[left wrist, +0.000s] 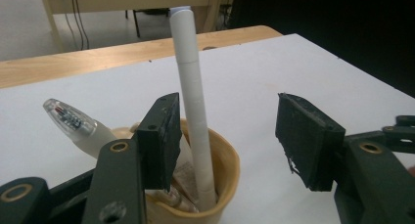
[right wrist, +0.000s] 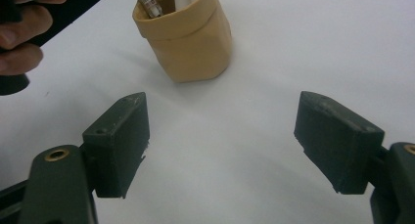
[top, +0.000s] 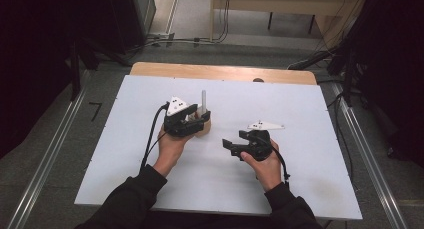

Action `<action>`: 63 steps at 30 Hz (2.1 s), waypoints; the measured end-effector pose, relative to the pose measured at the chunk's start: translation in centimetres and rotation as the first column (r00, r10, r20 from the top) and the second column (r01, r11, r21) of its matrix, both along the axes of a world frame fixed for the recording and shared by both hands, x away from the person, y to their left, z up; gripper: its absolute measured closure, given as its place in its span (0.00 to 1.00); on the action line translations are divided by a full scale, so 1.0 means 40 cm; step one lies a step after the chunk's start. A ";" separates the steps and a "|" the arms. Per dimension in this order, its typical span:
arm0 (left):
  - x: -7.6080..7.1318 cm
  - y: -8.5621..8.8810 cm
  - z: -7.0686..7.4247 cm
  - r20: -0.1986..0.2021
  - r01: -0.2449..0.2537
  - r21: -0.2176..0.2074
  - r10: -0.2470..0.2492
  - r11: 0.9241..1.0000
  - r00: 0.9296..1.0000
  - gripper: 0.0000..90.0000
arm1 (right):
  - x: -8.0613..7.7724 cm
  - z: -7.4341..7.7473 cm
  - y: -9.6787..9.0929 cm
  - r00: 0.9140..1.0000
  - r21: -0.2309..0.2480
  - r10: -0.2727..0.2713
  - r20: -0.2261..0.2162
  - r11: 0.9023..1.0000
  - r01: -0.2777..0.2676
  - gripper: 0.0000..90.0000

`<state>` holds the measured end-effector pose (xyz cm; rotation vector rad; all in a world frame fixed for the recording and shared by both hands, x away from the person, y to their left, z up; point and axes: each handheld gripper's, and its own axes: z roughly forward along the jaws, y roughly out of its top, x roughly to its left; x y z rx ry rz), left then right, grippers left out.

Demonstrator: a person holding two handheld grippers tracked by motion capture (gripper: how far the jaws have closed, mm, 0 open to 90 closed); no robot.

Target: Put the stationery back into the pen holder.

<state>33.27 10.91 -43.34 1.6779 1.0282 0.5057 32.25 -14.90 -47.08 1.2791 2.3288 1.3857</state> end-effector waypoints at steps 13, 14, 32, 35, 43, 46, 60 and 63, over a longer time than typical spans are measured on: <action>-0.062 0.013 0.005 -0.028 0.058 -0.018 -0.059 0.998 0.998 0.38 | -0.002 0.003 -0.007 1.000 -0.008 -0.010 0.011 1.000 0.010 0.22; -0.067 0.016 0.003 -0.032 0.061 -0.015 -0.062 0.998 0.998 0.38 | -0.003 0.003 -0.008 1.000 -0.010 -0.011 0.012 1.000 0.011 0.21; -0.118 0.071 -0.026 -0.070 0.025 -0.002 -0.025 1.000 0.997 0.22 | -0.008 0.004 -0.044 0.999 -0.023 -0.040 0.022 0.999 0.041 0.20; -0.123 0.079 -0.029 -0.078 0.017 0.000 -0.017 1.000 0.997 0.19 | -0.009 0.004 -0.051 0.998 -0.024 -0.050 0.023 0.998 0.050 0.19; -0.137 0.118 -0.043 -0.095 -0.012 0.002 0.012 1.000 0.995 0.18 | -0.013 0.005 -0.072 0.998 -0.029 -0.064 0.022 0.997 0.065 0.16; -0.138 0.132 -0.048 -0.102 -0.022 -0.001 0.022 1.000 0.995 0.18 | -0.016 0.006 -0.079 0.997 -0.030 -0.071 0.022 0.997 0.072 0.16; -0.131 0.177 -0.079 -0.126 -0.090 0.013 0.091 0.996 0.988 0.17 | -0.028 0.006 -0.104 0.996 -0.049 -0.086 0.031 0.995 0.088 0.16; -0.133 0.187 -0.081 -0.128 -0.101 0.011 0.101 0.995 0.987 0.17 | -0.032 0.006 -0.113 0.995 -0.053 -0.094 0.036 0.994 0.096 0.16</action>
